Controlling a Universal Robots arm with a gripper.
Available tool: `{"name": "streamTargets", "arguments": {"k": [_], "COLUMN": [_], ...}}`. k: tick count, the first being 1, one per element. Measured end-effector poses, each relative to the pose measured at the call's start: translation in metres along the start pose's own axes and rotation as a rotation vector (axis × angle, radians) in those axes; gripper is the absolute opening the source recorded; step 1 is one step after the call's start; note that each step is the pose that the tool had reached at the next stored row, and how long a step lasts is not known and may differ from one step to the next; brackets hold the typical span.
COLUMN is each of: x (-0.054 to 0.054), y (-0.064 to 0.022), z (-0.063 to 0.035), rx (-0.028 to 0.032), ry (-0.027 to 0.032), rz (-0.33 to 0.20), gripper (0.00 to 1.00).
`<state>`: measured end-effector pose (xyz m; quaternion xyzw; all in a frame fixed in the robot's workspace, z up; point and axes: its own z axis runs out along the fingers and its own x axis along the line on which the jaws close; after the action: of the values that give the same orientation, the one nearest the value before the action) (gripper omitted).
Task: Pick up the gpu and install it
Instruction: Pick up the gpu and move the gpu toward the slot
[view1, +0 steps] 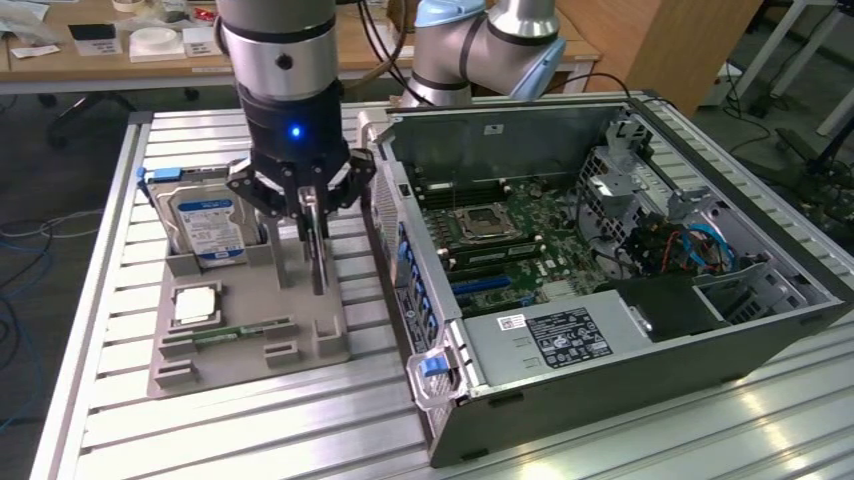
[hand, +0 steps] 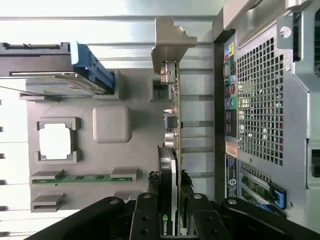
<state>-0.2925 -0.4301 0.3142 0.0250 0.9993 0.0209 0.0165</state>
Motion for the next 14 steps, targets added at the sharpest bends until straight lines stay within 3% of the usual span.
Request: {"name": "streamTargets", "arguments": {"k": [14], "x": [-0.001], "y": [0.0019], "z": [-0.0451], "rx": [-0.0001], "ry": [0.0], "rz": [0.0], "gripper": [0.27]}}
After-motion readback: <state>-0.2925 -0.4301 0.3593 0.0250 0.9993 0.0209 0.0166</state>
